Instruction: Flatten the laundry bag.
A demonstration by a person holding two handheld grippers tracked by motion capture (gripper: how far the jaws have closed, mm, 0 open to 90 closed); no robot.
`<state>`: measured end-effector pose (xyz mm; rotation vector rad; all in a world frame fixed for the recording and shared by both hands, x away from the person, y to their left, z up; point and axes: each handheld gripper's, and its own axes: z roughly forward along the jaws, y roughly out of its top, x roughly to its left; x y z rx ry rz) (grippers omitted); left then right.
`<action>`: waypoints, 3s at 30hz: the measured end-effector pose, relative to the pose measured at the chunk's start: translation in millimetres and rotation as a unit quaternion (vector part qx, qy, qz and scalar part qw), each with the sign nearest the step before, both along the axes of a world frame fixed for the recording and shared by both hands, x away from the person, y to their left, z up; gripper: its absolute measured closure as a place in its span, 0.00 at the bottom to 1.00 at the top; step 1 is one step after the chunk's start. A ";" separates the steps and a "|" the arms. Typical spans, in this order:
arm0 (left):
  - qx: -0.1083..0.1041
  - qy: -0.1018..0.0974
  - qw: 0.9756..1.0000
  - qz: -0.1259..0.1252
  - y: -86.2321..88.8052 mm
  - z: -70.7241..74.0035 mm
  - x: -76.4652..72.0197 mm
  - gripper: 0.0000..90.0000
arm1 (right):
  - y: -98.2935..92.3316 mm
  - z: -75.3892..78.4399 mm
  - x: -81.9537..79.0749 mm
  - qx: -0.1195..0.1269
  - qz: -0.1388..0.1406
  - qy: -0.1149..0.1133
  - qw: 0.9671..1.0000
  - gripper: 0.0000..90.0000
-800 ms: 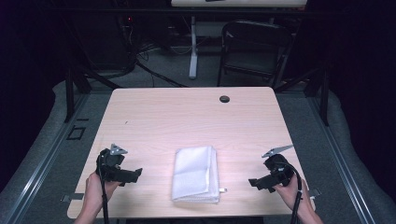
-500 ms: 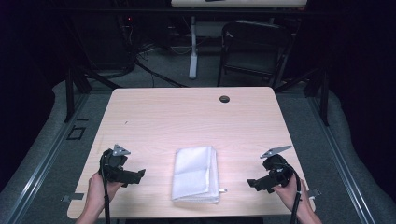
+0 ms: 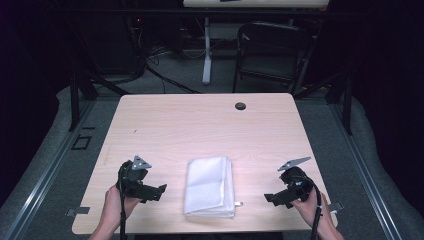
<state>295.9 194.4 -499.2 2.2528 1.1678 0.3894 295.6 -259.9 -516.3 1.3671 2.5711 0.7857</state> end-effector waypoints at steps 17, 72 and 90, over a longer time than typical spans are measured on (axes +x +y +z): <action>0.008 -0.013 0.998 -0.064 -47.5 1.6 -16.6 0.00 | 2.9 -2.5 2.0 -0.001 0.006 0.009 1.000 0.02; 0.097 -0.024 0.975 -0.199 -168.8 -30.4 -33.0 0.24 | 4.8 -6.1 3.0 -0.008 0.013 0.027 1.000 0.04; 0.032 -0.049 0.974 -0.219 -151.8 -16.5 -35.8 0.97 | 8.4 -2.3 -0.7 0.001 0.027 0.008 1.000 0.10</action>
